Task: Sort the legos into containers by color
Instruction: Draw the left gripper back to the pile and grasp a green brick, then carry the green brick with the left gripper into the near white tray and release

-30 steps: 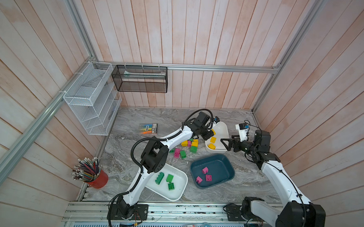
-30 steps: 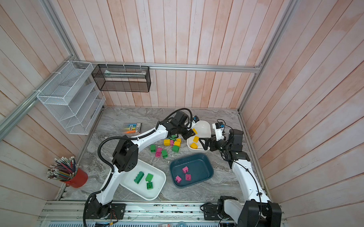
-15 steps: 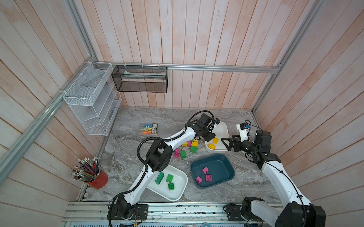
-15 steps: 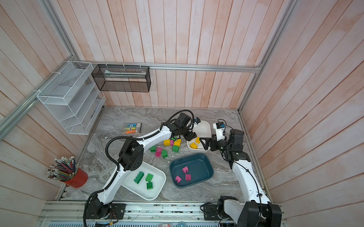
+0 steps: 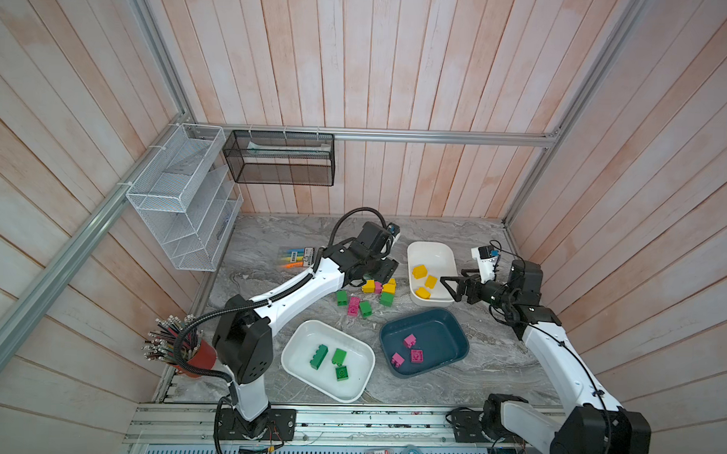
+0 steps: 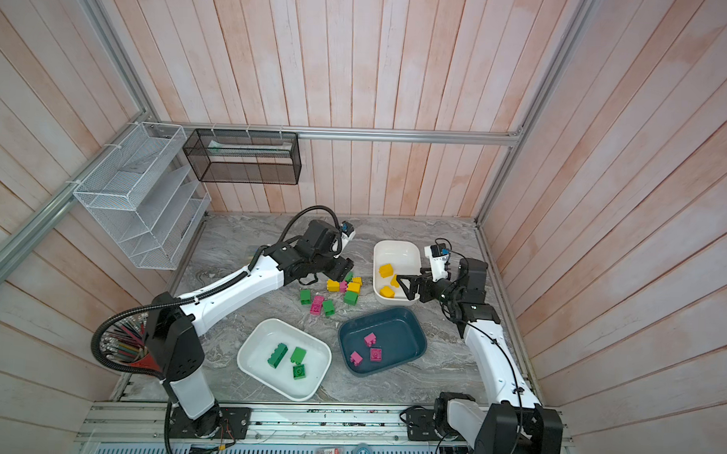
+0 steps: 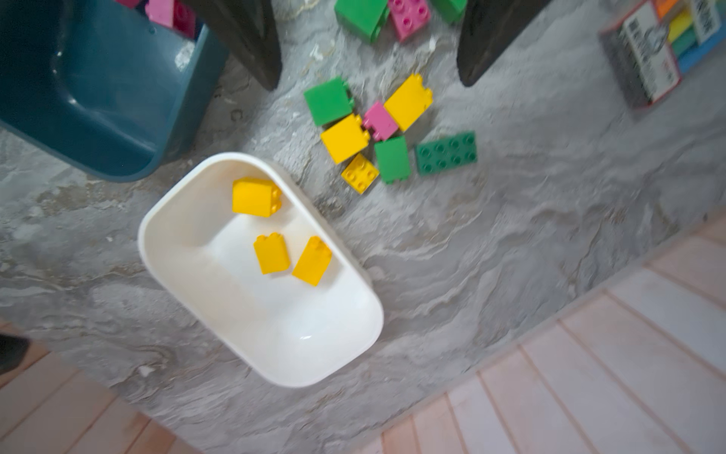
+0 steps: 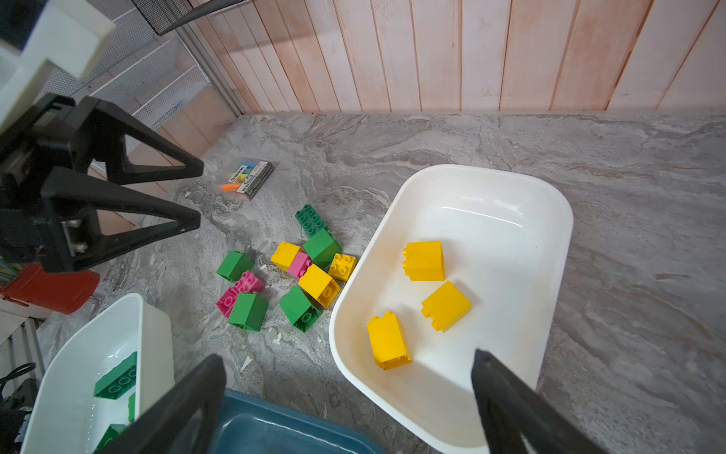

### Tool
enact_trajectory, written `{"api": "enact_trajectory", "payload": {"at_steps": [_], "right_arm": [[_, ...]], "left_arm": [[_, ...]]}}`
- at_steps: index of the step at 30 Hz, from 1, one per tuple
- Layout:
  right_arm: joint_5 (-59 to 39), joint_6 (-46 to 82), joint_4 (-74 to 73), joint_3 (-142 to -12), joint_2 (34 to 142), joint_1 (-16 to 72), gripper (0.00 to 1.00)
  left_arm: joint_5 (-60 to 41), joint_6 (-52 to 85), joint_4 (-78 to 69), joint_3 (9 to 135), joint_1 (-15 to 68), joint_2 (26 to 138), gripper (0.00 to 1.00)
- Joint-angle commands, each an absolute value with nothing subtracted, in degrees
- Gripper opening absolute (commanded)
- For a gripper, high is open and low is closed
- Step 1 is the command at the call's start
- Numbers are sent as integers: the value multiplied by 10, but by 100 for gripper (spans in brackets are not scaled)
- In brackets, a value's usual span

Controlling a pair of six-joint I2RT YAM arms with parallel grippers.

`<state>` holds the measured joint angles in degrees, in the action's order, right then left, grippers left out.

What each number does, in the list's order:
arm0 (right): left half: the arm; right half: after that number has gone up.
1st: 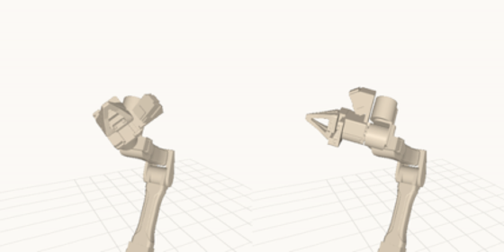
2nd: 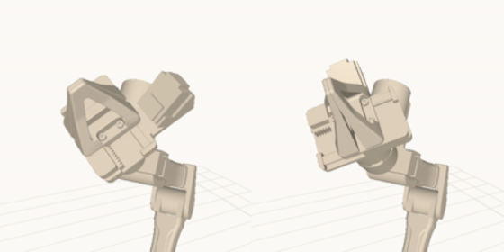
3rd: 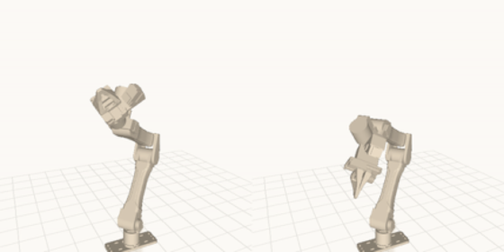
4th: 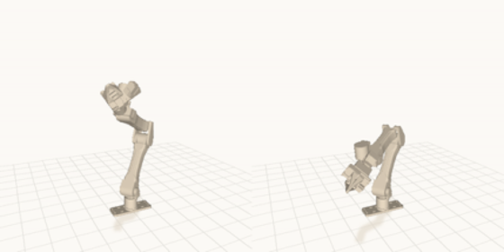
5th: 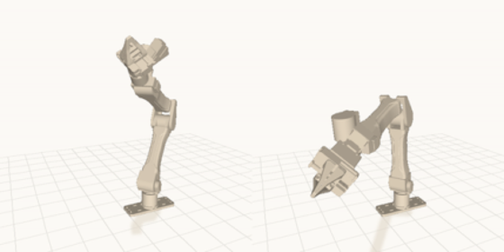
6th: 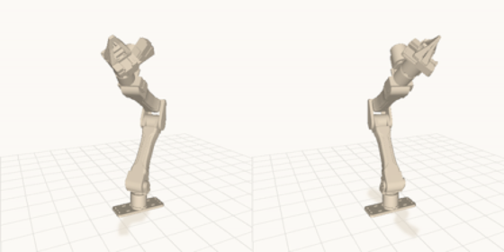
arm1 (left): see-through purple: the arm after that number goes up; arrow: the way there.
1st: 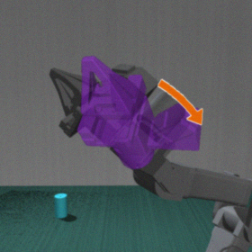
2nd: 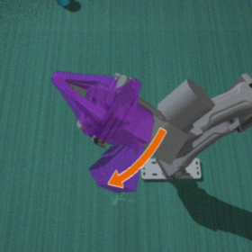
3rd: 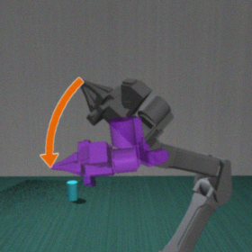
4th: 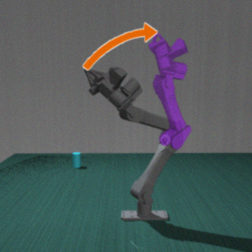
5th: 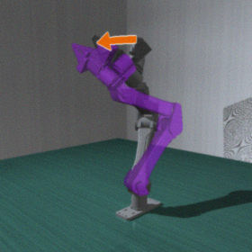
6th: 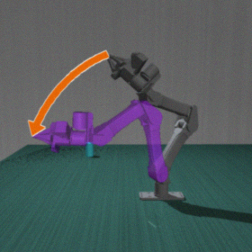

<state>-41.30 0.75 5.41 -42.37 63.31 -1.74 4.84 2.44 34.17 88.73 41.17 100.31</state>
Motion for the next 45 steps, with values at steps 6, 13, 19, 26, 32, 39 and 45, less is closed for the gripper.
{"api": "enact_trajectory", "payload": {"at_steps": [6,13,19,26,32,39,45], "right_arm": [[-431,14,28,-418,647,33,98],[-428,27,3,-417,661,97,98],[-441,23,8,-417,675,126,98],[-445,26,6,-416,683,137,98],[-454,27,15,-416,690,144,98],[-466,20,22,-419,702,156,98],[-454,11,30,-425,695,156,98]], "left_arm": [[80,189,411,741,357,955,71],[45,217,341,670,316,977,70],[34,223,304,659,305,1013,68],[25,224,276,693,300,1054,67],[27,232,279,701,300,1088,60],[10,233,267,700,300,1101,39],[27,223,294,712,299,1076,17]]}}
